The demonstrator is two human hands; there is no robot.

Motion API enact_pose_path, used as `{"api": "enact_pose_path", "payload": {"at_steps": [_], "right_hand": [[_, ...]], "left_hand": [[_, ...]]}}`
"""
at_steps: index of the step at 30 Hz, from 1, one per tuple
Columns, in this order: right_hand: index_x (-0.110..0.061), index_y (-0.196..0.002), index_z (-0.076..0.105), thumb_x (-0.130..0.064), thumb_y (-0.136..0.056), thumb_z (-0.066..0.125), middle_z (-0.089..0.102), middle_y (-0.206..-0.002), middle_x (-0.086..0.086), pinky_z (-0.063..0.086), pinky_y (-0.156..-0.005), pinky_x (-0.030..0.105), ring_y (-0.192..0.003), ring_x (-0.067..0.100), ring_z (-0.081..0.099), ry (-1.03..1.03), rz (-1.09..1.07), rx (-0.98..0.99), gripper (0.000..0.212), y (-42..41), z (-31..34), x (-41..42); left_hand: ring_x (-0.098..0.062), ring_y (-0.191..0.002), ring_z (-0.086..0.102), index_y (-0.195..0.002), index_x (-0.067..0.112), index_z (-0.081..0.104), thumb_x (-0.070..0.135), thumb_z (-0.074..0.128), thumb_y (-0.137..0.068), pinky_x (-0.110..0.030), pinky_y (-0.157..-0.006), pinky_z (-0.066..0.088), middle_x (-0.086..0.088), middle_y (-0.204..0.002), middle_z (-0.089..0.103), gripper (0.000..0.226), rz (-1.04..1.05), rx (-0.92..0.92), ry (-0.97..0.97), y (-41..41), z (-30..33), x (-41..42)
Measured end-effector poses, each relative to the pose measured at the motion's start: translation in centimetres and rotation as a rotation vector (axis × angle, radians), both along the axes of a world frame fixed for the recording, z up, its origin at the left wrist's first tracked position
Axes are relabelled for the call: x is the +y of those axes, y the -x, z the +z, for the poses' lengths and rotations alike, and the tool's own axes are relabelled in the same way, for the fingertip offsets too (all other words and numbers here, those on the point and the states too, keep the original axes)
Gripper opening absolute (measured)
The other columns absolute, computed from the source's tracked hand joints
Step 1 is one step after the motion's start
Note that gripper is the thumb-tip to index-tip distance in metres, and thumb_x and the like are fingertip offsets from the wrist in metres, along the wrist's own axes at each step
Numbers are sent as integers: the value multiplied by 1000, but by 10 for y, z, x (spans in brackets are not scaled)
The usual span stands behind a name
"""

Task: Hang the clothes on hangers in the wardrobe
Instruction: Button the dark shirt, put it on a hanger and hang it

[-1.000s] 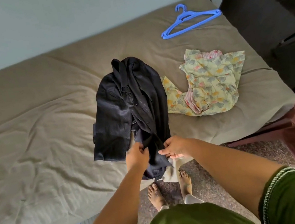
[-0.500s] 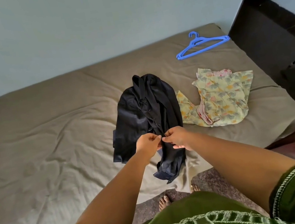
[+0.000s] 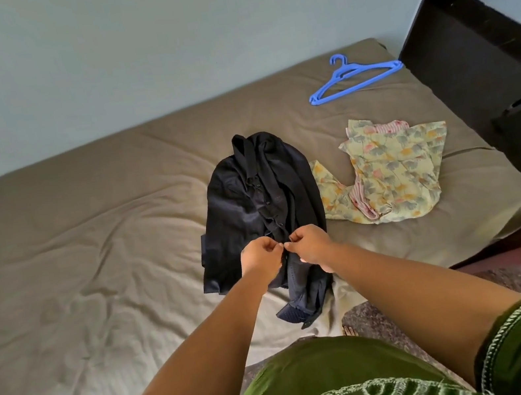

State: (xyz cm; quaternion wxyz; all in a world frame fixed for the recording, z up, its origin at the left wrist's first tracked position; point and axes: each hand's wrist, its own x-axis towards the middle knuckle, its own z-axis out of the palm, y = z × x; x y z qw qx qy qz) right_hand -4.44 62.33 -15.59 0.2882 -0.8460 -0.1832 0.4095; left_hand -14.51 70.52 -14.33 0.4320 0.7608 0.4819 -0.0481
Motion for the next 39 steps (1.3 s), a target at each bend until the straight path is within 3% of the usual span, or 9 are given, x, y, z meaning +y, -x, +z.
{"api": "enact_pose_path", "payload": {"at_steps": [6,12,15,19,23,29,33,36,39], "right_hand": [[-16,-70,65,-13,-89,67,63,-75,5,58,-77,38,-75,19,62,-61,-33,110,19,-3,-1,-3],[-9,-72,67,-4,-83,72,63,-69,7,58,-65,27,-66,15,63,-105,-154,236,14,-7,0,-9],[-8,-73,65,-14,-87,70,64,-71,7,58,-66,25,-67,13,63,-132,-267,339,17,-7,-3,-7],[-3,-77,68,-29,-83,75,59,-62,4,51,-62,25,-59,13,54,-133,-285,354,27,-9,-1,-6],[-12,-73,66,-19,-88,70,51,-61,3,40,-55,22,-57,12,44,-125,-276,385,17,-13,0,-10],[-17,-99,60,-21,-100,51,53,-96,3,43,-79,30,-94,18,49,-23,-176,364,10,-11,0,-5],[-9,-137,47,-16,-103,41,47,-139,13,42,-88,37,-106,21,44,7,-245,370,35,-14,5,-9],[0,-136,47,-12,-102,37,46,-140,21,42,-99,43,-117,32,50,6,-185,273,37,-19,6,-10],[-1,-127,54,-18,-104,38,54,-126,20,43,-99,46,-111,32,53,6,-163,266,33,-14,3,-6]], "left_hand": [[-13,-77,56,-103,14,68,25,56,-97,-23,-73,45,-3,-95,69,18,-118,54,-47,0,-9,5],[-18,-82,55,-115,10,63,17,48,-100,-25,-78,47,-10,-107,67,22,-236,76,23,-5,-13,6],[-18,-79,57,-110,12,63,17,49,-100,-25,-74,50,-8,-100,66,18,-175,26,58,-7,-16,6],[-8,-65,55,-93,14,62,18,53,-98,-8,-49,45,0,-79,61,11,-67,-58,170,-7,-16,7],[-11,-67,61,-86,10,59,14,55,-98,-14,-55,51,-6,-78,64,13,97,-188,415,-10,-16,6],[-13,-61,55,-81,12,55,11,47,-101,-21,-58,52,-5,-71,57,22,302,-270,640,-9,-18,7],[-14,-59,53,-79,13,55,12,51,-99,-22,-58,49,-5,-69,57,21,196,-174,470,-8,-19,10],[-17,-65,55,-75,18,57,18,53,-97,-31,-70,53,-2,-69,60,22,95,-72,262,-7,-23,8],[-21,-67,52,-77,13,59,17,55,-96,-31,-66,49,-7,-70,59,20,129,-128,334,-10,-22,0]]}}
